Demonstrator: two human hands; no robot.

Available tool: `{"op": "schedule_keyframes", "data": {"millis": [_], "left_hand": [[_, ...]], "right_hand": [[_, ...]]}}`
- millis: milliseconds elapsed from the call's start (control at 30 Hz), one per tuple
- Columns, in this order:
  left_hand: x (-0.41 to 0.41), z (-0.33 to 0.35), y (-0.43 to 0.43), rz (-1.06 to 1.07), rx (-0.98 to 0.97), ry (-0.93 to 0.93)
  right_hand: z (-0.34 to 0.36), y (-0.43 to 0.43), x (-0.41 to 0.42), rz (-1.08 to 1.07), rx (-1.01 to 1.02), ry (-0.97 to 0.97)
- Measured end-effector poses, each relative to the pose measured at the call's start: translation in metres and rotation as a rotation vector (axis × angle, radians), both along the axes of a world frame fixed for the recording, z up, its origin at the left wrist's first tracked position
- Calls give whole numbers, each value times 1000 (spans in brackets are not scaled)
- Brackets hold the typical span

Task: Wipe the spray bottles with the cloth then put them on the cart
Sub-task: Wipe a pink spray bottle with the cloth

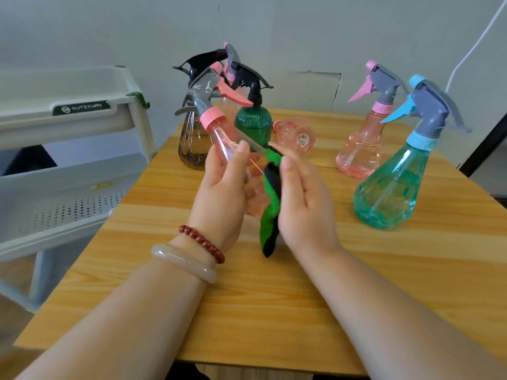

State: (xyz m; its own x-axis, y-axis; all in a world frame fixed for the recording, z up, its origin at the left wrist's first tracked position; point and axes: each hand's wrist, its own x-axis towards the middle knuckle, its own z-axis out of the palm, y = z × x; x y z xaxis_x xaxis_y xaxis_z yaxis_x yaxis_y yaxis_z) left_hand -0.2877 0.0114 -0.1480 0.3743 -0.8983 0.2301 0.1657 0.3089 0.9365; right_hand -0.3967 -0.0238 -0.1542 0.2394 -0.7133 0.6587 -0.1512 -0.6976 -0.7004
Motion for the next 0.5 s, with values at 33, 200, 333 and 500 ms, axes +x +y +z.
{"op": "schedule_keyframes", "data": {"millis": [33, 200, 333, 500], "left_hand": [[0, 0, 0, -36, 6, 21], [-3, 3, -1, -121, -27, 52], [1, 7, 1, -123, -39, 250], [6, -1, -1, -37, 29, -104]], "right_hand": [[4, 1, 0, 5, 138, -48], [7, -6, -6, 185, 520, -235], [2, -3, -8, 187, 174, -6], [3, -4, -9, 251, 221, -82]]}}
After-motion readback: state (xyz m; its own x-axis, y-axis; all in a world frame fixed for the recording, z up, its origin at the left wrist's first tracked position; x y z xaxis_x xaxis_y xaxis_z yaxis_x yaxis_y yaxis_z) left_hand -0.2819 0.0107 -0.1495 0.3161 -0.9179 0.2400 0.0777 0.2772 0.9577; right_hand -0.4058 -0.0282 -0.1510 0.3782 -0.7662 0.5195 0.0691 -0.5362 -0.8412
